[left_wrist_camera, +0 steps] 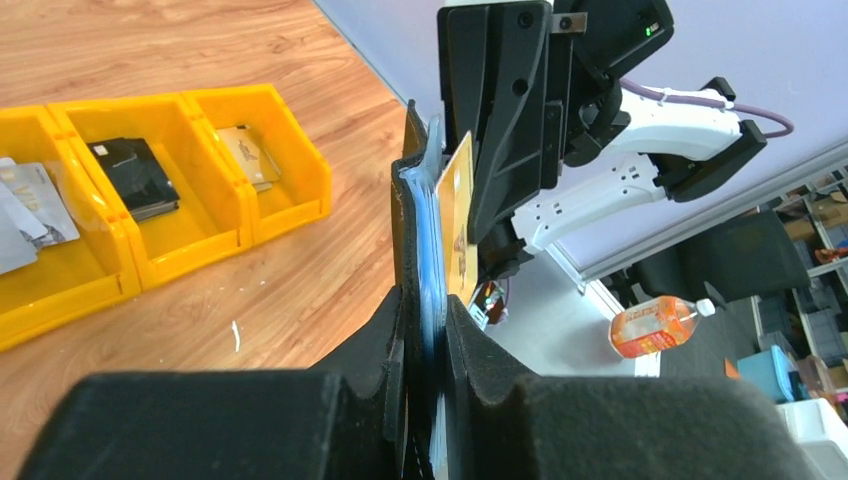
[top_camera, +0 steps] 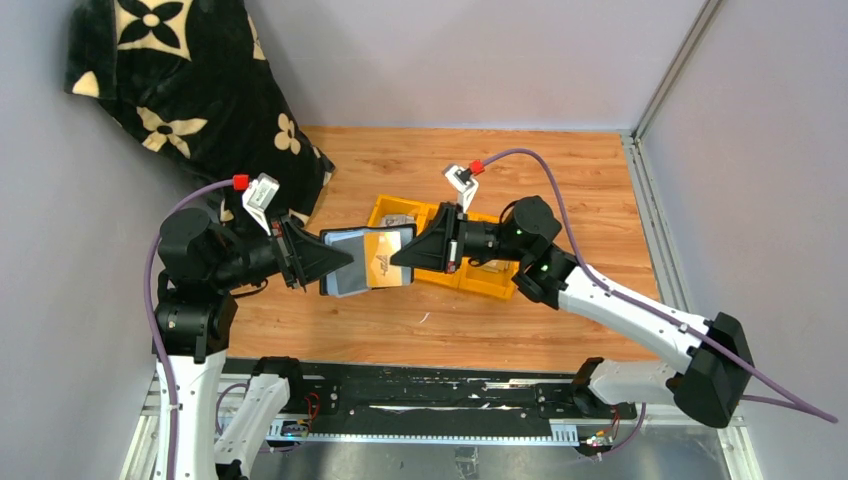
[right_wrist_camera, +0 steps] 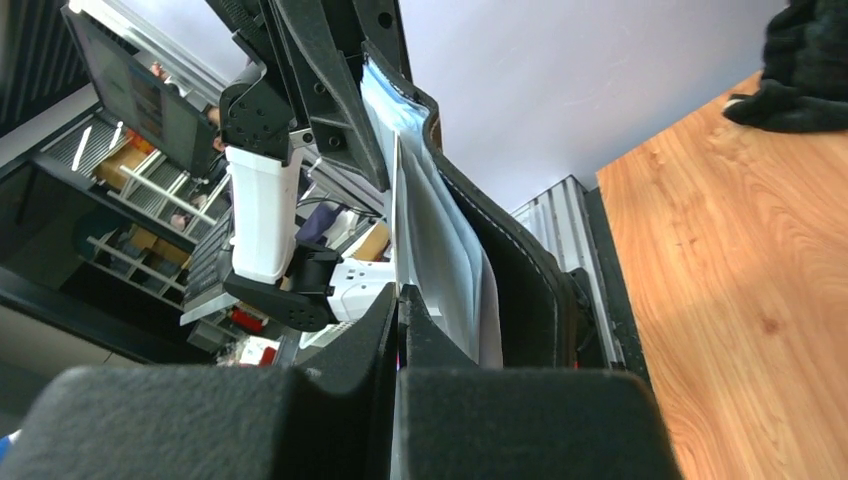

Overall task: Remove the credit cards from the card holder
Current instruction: Remove the credit card from the card holder, then place the credit card in the storage box.

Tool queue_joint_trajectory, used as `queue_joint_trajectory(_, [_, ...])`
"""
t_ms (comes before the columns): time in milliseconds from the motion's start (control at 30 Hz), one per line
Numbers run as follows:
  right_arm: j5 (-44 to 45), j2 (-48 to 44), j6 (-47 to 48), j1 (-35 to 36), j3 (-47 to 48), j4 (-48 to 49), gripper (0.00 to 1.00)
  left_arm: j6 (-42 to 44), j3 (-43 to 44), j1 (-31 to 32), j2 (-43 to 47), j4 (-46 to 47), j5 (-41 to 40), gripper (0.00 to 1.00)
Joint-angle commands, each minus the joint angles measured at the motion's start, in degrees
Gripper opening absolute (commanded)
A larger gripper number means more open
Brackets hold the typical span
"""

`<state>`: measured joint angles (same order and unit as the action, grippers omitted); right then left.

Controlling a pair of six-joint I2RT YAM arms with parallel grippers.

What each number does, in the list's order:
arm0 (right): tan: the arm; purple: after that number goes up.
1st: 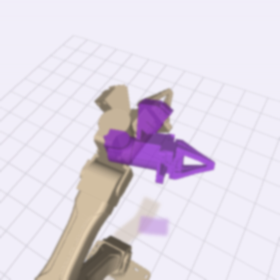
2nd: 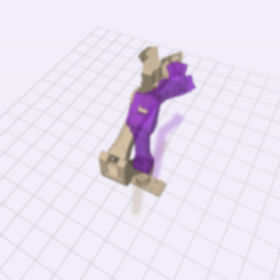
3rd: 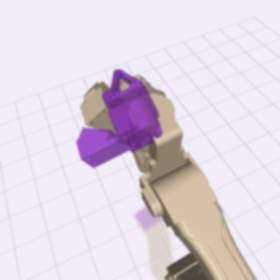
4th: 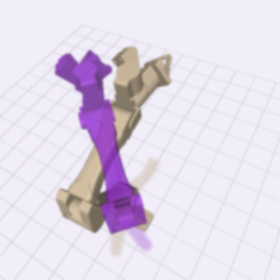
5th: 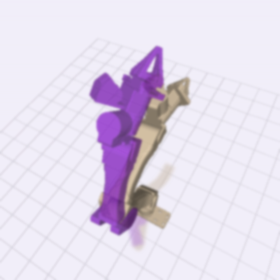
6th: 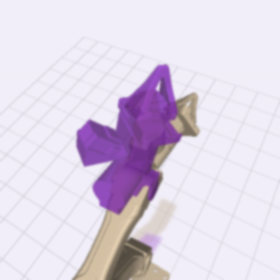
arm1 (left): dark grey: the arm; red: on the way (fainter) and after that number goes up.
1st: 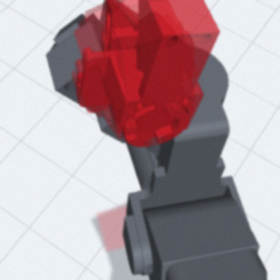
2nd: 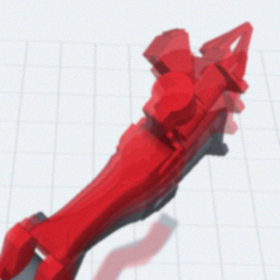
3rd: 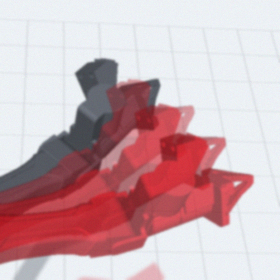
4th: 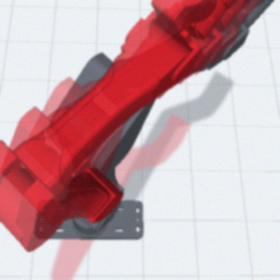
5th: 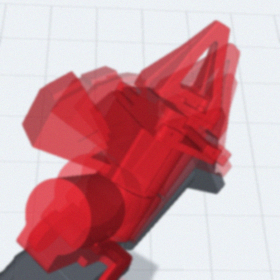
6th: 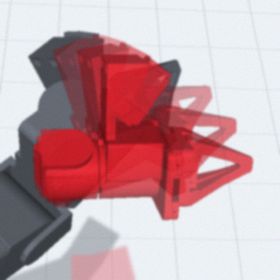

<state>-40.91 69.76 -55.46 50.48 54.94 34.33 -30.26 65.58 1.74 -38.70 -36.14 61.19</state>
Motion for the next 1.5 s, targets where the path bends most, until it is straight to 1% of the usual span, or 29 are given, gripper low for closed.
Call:
queue_joint_trajectory(0, [-0.12, -5.11, 2.16, -3.46, -2.07, -3.93, 0.0, 1.67, 2.28, 0.23, -0.29, -1.22, -0.35, 0.04])
queue_joint_trajectory(33, [0.12, -6.59, 3.23, -4.68, -2.64, -6.57, 0.0, 2.21, 2.7, 0.27, -0.46, -1.73, -0.41, 0.04])
queue_joint_trajectory(100, [1.28, -9.93, 6.19, -8.99, -3.98, -16.05, 0.0, 4.11, 3.47, 0.27, -0.73, -3.1, -0.63, 0.03])
queue_joint_trajectory(233, [7.38, -15.63, 13.36, -18.19, -4.57, -37.32, 0.0, 7.02, 4.33, 0.2, -1.18, -5.36, -1.17, 0.03])
queue_joint_trajectory(333, [14.52, -15.92, 17.75, -24.39, -4.37, -50.56, 0.0, 9.39, 4.68, 0.26, -1.29, -6.76, -1.69, 0.02])
queue_joint_trajectory(400, [17.05, -14.68, 18.45, -27.8, -5.18, -54.92, 0.0, 11.52, 5.0, 0.27, -1.35, -8.19, -2.32, 0.01])
queue_joint_trajectory(467, [18.74, -12.58, 18.77, -29.85, -6.19, -55.57, 0.0, 13.07, 5.13, 0.22, -1.37, -9.22, -2.68, 0.01])
queue_joint_trajectory(567, [25.32, -8.03, 20.52, -30.17, -5.23, -57.31, 0.0, 14.6, 5.31, 0.2, -1.29, -10.24, -3.06, 0.01])
queue_joint_trajectory(633, [28.1, -3.87, 21.42, -30.16, -3.48, -57.73, 0.0, 15.34, 5.57, 0.23, -1.11, -10.62, -3.18, 0.01])
queue_joint_trajectory(833, [27.72, 7.22, 22.31, -30.02, 1.75, -57.56, 0.0, 15.63, 5.48, 0.2, -0.77, -10.62, -2.57, 0.01])
queue_joint_trajectory(1000, [31.99, 13.89, 22.37, -29.72, 3.95, -57.5, 0.0, 16.0, 5.76, 0.2, -0.91, -10.72, -2.23, 0.01])
queue_joint_trajectory(1167, [35.51, 18.52, 22.65, -28.41, 5.79, -57.52, 0.0, 15.95, 6.47, 0.21, -1.43, -10.76, -1.78, 0.01])
queue_joint_trajectory(1333, [39.85, 20.4, 22.41, -27.48, 6.53, -59.46, 0.0, 16.02, 6.99, 0.21, -1.28, -10.71, -1.43, 0.0])
queue_joint_trajectory(1367, [40.76, 20.43, 22.24, -27.16, 6.77, -60.3, 0.01, 16.02, 7.06, 0.2, -1.21, -10.71, -1.38, 0.0])
queue_joint_trajectory(1467, [47.39, 19.42, 21.93, -25.66, 7.74, -62.61, 0.08, 16.02, 7.15, 0.23, -1.19, -10.71, -1.26, 0.0])
